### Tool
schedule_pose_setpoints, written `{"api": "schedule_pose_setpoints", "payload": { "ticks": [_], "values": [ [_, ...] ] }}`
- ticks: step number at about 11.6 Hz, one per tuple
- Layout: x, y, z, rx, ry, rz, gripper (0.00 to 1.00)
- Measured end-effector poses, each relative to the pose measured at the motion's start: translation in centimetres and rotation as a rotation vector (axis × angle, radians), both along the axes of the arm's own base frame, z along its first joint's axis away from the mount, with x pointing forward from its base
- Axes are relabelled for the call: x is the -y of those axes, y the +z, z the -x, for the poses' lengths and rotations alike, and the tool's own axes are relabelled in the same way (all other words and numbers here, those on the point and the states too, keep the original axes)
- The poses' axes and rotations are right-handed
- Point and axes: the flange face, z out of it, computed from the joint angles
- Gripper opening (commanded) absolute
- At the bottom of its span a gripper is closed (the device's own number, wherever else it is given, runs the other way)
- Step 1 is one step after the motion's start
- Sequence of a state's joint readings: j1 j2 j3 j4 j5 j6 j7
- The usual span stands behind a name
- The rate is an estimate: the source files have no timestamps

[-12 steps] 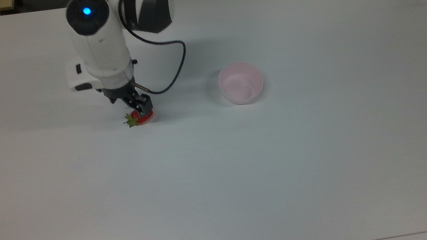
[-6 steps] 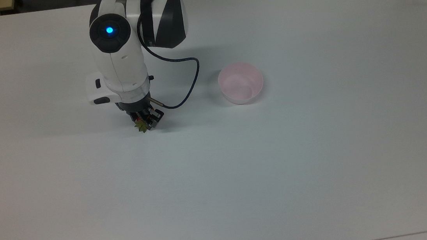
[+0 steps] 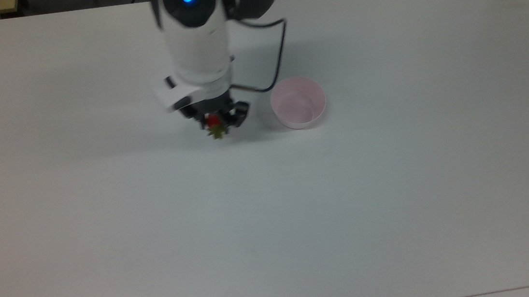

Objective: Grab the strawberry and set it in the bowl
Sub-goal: 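Carry the strawberry over to the pink bowl and lower it, then open the gripper to release the strawberry into the bowl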

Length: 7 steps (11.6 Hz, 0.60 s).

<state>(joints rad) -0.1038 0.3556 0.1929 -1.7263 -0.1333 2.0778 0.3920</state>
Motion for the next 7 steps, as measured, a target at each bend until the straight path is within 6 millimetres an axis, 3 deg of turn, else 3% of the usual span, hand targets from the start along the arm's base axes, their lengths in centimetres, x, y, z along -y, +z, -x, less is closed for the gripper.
{"api": "schedule_pose_setpoints", "payload": {
  "ticks": [3, 6, 7],
  "values": [
    [-8.4, 2.0, 1.8, -0.001, 0.108, -0.031, 0.30],
    [-14.4, 0.9, 3.9, -0.020, 0.140, -0.015, 0.32],
    [-15.8, 0.3, 4.6, -0.030, 0.150, -0.011, 0.41]
  ]
}}
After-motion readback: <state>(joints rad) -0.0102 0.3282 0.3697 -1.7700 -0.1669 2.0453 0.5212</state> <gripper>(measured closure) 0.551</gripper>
